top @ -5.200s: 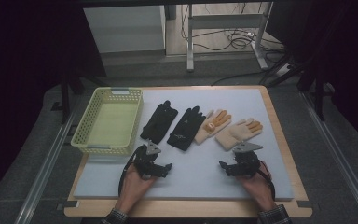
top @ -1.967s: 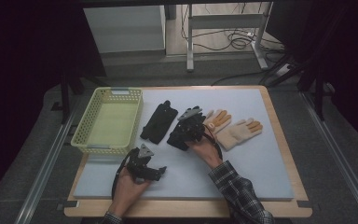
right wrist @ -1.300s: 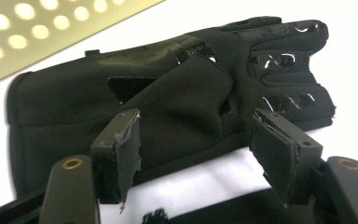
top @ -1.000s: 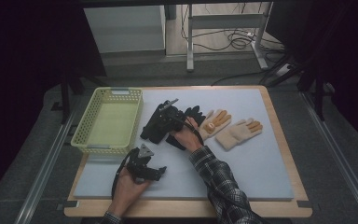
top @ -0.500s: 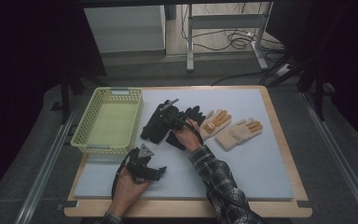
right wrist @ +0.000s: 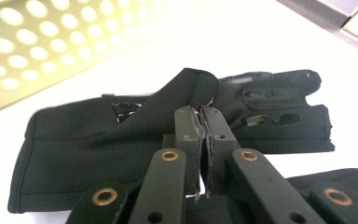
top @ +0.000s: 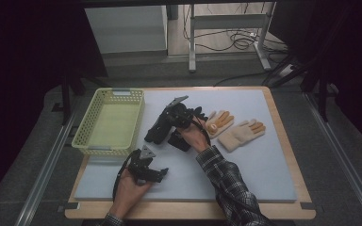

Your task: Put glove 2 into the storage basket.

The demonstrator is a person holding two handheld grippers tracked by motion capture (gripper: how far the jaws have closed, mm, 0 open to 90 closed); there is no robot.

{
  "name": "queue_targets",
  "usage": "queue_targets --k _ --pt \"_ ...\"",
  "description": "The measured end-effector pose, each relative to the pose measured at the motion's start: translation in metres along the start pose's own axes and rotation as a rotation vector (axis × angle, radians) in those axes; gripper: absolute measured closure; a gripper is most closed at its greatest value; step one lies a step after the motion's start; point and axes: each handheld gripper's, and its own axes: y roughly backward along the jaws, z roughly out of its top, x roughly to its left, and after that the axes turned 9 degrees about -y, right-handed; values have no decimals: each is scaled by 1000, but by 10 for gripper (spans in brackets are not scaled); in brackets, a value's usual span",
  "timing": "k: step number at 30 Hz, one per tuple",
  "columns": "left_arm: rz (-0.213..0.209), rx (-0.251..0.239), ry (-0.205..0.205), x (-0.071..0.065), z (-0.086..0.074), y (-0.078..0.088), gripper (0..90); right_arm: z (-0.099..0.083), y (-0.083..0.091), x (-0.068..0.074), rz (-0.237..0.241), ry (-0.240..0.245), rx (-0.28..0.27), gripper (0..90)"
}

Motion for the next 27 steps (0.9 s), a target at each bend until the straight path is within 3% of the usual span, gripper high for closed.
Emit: queue_targets --k 16,27 --pt "0 -1 -2 0 0 0 61 0 66 6 70 37 -87 857" --pt "1 0 -6 0 0 0 61 -28 117 15 137 64 -122 857"
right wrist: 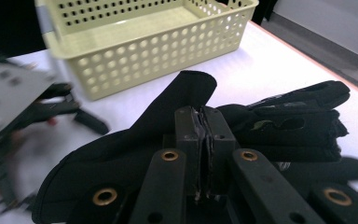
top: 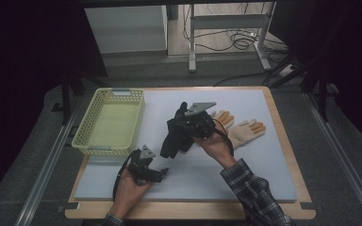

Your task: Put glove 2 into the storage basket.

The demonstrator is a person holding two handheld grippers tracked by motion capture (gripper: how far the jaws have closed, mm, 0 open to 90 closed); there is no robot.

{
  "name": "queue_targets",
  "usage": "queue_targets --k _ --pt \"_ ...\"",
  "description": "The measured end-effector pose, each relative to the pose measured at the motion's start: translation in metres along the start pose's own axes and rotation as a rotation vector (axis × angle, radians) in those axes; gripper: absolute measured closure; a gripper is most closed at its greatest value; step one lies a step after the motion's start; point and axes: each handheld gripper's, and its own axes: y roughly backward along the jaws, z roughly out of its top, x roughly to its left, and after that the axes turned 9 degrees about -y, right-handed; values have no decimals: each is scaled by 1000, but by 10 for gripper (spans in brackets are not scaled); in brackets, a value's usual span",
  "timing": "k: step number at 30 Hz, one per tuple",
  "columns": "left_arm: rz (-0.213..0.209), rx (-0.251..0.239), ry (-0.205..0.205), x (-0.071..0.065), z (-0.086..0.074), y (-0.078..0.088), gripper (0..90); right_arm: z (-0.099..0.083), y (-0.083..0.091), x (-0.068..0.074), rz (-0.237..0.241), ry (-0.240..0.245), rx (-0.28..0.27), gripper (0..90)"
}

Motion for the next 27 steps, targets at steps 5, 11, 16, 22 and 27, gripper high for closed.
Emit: queue_targets --k 5,11,16,22,27 --pt "0 -2 3 0 0 0 61 -23 22 3 23 -12 1 857" --pt "0 -3 7 -1 0 0 61 -55 50 6 27 -16 0 857" --pt "0 -2 7 -1 0 0 61 -83 69 10 34 -25 4 857" --pt "0 -2 4 0 0 0 61 -113 76 8 12 -54 26 856" --pt "0 -2 3 0 0 0 61 -136 74 0 -16 -88 68 836"
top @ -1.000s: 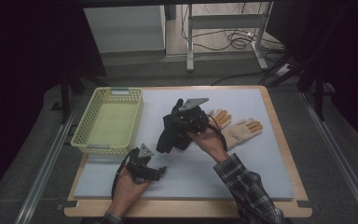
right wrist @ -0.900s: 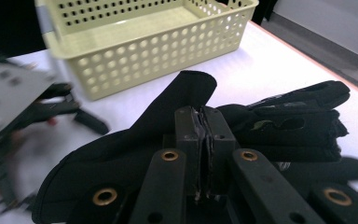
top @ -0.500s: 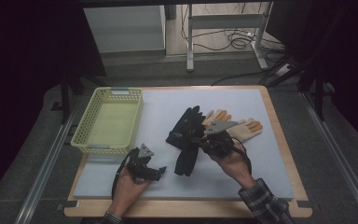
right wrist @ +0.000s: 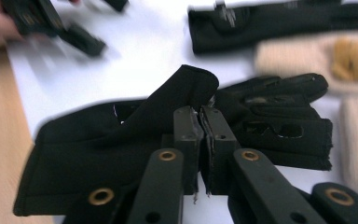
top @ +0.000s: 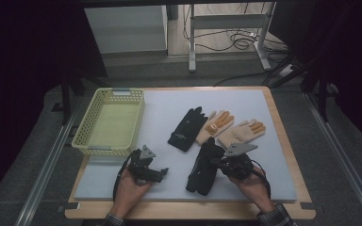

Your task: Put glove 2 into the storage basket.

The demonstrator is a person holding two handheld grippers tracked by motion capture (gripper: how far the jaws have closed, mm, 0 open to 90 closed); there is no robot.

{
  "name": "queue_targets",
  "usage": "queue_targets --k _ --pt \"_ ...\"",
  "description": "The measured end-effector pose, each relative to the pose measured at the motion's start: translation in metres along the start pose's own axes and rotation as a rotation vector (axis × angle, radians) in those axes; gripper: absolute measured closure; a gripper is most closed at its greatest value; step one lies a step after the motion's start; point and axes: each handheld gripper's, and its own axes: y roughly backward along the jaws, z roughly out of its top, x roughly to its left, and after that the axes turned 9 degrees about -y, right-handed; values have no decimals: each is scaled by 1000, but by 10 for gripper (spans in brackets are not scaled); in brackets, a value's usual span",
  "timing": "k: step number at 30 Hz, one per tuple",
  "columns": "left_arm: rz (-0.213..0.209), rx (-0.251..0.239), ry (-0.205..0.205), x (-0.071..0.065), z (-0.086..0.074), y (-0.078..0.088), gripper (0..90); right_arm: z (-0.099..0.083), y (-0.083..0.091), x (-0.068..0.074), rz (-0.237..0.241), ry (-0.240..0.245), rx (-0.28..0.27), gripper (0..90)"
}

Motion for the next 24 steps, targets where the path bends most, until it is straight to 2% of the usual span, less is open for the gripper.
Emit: queue_targets --k 2,3,6,10,16,24 --pt "0 0 0 0 0 0 61 -6 -1 -2 -15 4 25 804" --pt "0 0 0 0 0 0 61 -8 0 -3 -21 2 28 758" --pt "0 0 0 0 0 0 61 -8 5 -7 -45 -17 22 670" --pt "0 0 0 0 0 0 61 -1 7 -11 -65 -31 5 606" --pt "1 -2 3 0 0 0 61 24 -6 -18 -65 -27 -2 570" --pt "0 0 1 0 0 0 61 64 -40 -35 -62 -50 -7 574"
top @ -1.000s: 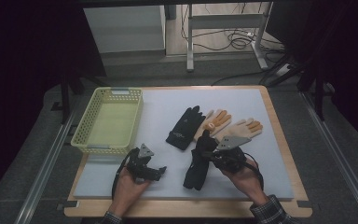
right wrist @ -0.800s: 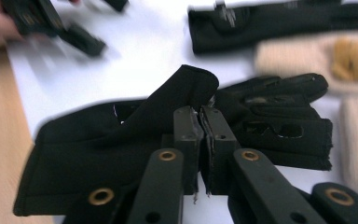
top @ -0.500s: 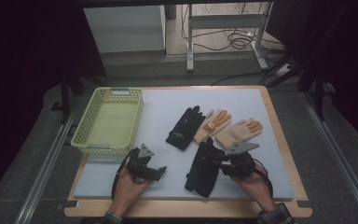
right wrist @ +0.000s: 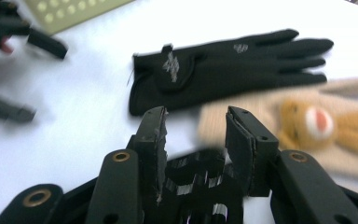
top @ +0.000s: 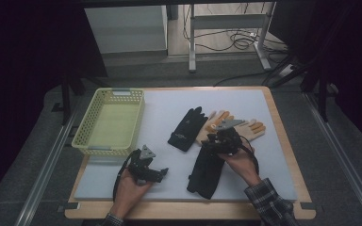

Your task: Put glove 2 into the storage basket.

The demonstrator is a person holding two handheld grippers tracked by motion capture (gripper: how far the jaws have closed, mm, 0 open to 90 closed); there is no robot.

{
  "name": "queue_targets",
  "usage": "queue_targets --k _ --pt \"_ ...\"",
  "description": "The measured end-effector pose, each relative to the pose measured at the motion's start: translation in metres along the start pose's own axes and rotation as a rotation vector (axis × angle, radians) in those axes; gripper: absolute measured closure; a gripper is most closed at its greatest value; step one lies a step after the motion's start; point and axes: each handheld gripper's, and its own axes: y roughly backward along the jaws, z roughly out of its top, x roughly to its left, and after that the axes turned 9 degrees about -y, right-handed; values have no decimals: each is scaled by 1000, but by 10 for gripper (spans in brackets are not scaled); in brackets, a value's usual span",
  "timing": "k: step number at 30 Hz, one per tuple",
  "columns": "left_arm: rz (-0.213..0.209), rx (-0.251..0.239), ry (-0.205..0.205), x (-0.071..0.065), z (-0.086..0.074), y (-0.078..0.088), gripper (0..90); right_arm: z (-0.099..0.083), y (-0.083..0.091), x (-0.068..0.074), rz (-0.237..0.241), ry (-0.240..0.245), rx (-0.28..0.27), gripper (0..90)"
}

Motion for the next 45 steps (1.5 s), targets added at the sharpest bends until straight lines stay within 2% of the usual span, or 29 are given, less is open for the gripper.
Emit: queue_targets --k 9,13,17,20,22,23,25,28,30,32,33,37,41,45 --pt "0 2 -2 0 0 0 61 33 -49 -9 -31 -19 36 571" --pt "0 2 -2 0 0 0 61 42 -74 -10 -77 -4 66 450" --pt "-1 -1 0 0 0 0 61 47 -96 -11 -110 -4 96 372" --pt "-1 -1 0 0 0 0 61 48 -108 -12 -133 4 117 378" --pt "-1 0 0 0 0 0 61 46 -117 -13 -163 30 148 437" --pt "-1 0 0 0 0 0 61 45 -120 -13 -158 21 148 474" --pt "-1 0 0 0 0 0 61 45 -120 -14 -161 -6 143 543" --pt "-1 0 1 0 0 0 61 46 -119 -9 -176 15 148 703" --pt "-1 1 0 0 0 0 61 47 -120 -2 -201 47 156 759" --pt "-1 1 1 0 0 0 61 48 -120 3 -222 99 160 776" --pt "-1 1 1 0 0 0 61 48 -120 2 -216 106 159 779" --pt "-1 0 2 0 0 0 61 51 -115 -5 -158 66 134 794" --pt "-1 2 -1 0 0 0 61 58 -102 -4 -124 59 94 801" --pt "-1 3 -2 0 0 0 61 64 -84 5 -83 93 50 801"
